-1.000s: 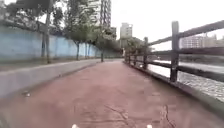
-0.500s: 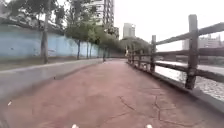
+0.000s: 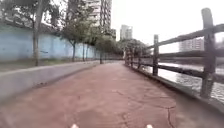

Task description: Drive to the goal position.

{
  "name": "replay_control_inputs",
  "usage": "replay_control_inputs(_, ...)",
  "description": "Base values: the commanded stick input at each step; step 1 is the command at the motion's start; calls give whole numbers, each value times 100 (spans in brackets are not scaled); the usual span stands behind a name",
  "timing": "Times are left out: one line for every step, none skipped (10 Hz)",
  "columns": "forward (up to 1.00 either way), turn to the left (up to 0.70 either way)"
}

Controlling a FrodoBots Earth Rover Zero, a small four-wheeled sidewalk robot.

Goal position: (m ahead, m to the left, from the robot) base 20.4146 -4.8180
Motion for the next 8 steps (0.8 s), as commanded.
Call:
replay_control_inputs(100,0)
replay_control_inputs(100,0)
replay_control_inputs(100,0)
replay_control_inputs(100,0)
replay_control_inputs(100,0)
replay_control_inputs(100,0)
replay_control_inputs(100,0)
replay_control_inputs(100,0)
